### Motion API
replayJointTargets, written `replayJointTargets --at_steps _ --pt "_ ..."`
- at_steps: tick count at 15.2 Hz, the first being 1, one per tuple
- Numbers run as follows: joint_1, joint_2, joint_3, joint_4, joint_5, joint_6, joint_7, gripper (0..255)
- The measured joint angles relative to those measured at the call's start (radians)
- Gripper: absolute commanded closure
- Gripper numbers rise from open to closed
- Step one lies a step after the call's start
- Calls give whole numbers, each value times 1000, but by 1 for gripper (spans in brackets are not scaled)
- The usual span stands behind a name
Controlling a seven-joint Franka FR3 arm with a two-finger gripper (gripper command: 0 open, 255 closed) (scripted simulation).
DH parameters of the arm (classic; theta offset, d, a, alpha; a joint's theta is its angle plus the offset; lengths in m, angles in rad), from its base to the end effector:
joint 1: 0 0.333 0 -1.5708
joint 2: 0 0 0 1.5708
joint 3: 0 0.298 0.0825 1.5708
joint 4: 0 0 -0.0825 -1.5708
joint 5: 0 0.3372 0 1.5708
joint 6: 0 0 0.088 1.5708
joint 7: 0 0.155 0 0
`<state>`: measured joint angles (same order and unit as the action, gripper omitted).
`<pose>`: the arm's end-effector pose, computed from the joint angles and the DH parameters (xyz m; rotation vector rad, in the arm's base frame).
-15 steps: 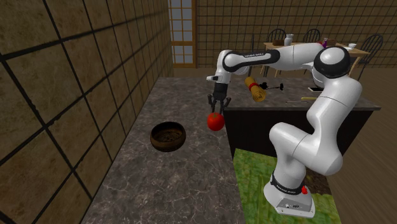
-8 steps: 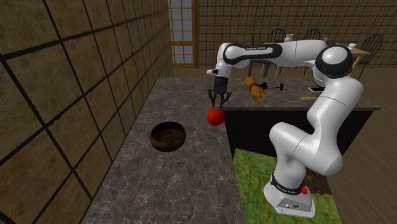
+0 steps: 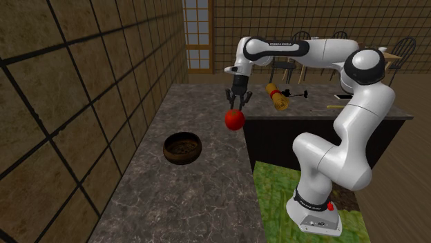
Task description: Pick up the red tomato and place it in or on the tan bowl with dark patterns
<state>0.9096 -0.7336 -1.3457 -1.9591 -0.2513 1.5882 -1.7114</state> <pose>0.3541 -0.2787 0.4314 -2.0659 -1.8038 -0.4439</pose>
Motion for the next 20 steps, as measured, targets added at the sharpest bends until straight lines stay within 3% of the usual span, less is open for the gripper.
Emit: replayJointTargets --at_steps 12,15,20 --pt "18 30 51 128 46 -118 27 255" --pt "85 62 41 164 79 -112 65 255" --pt "266 123 -34 248 131 -86 132 255"
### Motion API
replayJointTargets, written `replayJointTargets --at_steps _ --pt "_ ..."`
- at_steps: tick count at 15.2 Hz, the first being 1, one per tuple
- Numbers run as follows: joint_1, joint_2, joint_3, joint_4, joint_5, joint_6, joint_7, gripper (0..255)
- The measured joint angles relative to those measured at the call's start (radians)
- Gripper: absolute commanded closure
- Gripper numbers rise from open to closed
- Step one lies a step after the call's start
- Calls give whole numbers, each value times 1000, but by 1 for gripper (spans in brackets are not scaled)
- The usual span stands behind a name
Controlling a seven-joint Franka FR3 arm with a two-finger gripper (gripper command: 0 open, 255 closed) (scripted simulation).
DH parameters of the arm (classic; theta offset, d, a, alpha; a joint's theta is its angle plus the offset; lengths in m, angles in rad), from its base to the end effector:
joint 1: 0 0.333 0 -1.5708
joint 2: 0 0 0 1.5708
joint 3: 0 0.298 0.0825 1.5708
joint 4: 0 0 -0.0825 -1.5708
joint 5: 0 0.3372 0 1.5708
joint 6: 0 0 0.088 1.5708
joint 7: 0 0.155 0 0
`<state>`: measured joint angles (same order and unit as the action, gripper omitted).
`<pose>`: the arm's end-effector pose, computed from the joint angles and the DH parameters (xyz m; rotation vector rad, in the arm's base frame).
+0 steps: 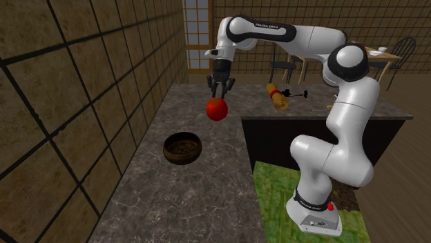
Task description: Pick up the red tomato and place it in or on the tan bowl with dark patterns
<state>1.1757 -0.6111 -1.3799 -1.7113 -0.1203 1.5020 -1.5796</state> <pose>0.4268 -0.2154 0.5087 -2.0652 -1.8041 -0.4436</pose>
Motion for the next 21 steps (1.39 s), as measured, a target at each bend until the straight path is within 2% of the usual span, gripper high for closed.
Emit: replayJointTargets --at_steps 4,7,10,13,15,21 --pt "174 32 -90 81 26 15 54 255" --pt "350 34 -190 180 26 8 102 255" --pt "494 21 -258 264 16 -2 151 255" --pt "702 -18 -351 408 -18 -31 220 255" --pt "734 -27 -365 409 -26 -15 233 255" --pt "698 -31 -361 317 -29 60 219 255"
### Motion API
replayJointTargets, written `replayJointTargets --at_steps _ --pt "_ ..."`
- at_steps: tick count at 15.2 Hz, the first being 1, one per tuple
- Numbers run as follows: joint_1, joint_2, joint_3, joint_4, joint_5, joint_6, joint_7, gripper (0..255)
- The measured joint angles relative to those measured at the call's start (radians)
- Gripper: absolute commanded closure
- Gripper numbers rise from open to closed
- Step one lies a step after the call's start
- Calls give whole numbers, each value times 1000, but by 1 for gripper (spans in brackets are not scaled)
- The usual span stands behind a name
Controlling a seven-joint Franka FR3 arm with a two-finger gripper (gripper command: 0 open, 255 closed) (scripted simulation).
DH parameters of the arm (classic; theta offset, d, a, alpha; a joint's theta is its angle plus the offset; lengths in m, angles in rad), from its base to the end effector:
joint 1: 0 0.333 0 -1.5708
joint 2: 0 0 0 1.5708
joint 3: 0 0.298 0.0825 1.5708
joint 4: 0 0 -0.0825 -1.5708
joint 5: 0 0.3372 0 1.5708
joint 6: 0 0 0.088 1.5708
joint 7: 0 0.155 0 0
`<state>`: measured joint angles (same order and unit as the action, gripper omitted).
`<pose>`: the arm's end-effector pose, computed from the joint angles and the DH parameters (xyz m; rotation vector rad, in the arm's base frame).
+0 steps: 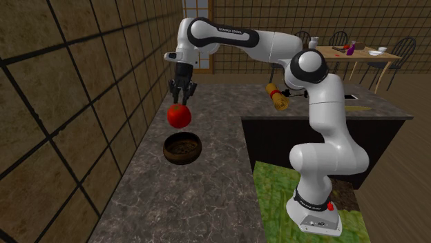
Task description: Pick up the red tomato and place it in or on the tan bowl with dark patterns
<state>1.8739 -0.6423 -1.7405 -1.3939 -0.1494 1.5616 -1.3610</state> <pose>0.5583 -0.1068 0.5094 -2.0657 -1.8035 -0.4433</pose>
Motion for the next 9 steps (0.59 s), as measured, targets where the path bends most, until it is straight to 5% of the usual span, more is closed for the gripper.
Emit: replayJointTargets --at_steps 9 --pt "-53 -13 0 -141 -12 118 -26 255"
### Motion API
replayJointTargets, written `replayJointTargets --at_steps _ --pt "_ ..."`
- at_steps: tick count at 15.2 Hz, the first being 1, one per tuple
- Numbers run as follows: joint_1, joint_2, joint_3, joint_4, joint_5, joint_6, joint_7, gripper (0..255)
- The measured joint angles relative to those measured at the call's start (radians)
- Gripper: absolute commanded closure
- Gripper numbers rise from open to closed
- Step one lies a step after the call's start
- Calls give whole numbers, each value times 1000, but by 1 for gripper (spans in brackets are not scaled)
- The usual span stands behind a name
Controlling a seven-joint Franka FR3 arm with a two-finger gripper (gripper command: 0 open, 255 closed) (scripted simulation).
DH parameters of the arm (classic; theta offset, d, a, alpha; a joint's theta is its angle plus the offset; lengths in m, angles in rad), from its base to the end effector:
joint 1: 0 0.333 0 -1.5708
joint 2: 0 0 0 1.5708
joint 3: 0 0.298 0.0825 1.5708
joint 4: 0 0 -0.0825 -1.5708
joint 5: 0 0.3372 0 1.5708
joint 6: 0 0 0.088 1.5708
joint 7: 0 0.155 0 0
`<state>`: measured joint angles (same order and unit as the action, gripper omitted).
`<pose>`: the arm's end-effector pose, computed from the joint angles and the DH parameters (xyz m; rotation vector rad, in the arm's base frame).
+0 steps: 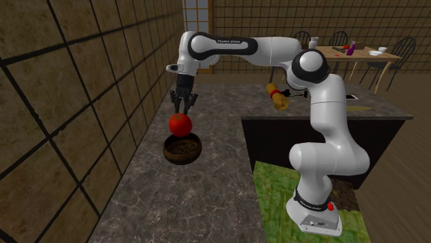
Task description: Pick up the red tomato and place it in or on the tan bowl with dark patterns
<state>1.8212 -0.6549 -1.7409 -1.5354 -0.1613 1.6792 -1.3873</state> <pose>0.5585 -0.1081 0.4659 -2.0655 -1.8036 -0.4433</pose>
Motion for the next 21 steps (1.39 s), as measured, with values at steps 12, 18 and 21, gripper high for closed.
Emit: replayJointTargets --at_steps 12,18,21 --pt "-16 -25 -24 -102 -24 102 -19 255" --pt "-16 -25 -24 -103 -24 104 -19 0" --pt "-16 -25 -24 -103 -24 104 -19 0"
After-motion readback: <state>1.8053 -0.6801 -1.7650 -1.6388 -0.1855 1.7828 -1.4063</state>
